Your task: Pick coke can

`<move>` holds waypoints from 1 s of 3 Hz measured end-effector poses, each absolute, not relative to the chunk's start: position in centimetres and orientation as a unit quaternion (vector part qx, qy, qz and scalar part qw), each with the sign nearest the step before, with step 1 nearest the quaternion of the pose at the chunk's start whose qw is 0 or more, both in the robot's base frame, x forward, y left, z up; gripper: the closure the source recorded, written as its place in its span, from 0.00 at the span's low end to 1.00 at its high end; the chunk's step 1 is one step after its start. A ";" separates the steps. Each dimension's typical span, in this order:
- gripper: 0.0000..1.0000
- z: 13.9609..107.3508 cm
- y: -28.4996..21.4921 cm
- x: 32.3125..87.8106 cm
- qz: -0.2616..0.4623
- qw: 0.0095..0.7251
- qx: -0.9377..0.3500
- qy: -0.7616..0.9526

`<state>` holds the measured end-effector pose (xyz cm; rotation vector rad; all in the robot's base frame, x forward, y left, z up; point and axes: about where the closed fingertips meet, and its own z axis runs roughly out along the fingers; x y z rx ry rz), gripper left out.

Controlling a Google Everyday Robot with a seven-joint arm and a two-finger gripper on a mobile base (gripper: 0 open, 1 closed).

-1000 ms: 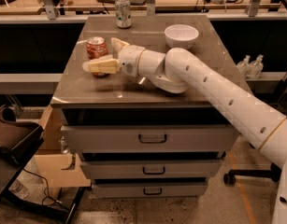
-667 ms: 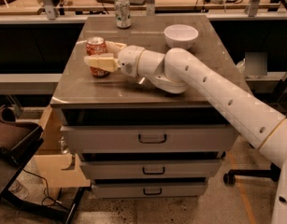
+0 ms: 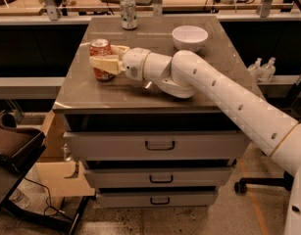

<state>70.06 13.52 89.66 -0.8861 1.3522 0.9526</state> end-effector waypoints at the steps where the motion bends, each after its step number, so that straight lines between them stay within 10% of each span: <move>1: 1.00 89.7 13.8 70.0 0.411 0.591 -0.382 0.580; 3: 1.00 92.0 13.2 69.1 0.403 0.589 -0.395 0.579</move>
Offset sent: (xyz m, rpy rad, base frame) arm -0.0008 0.0021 0.0004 0.0003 -0.0003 0.0032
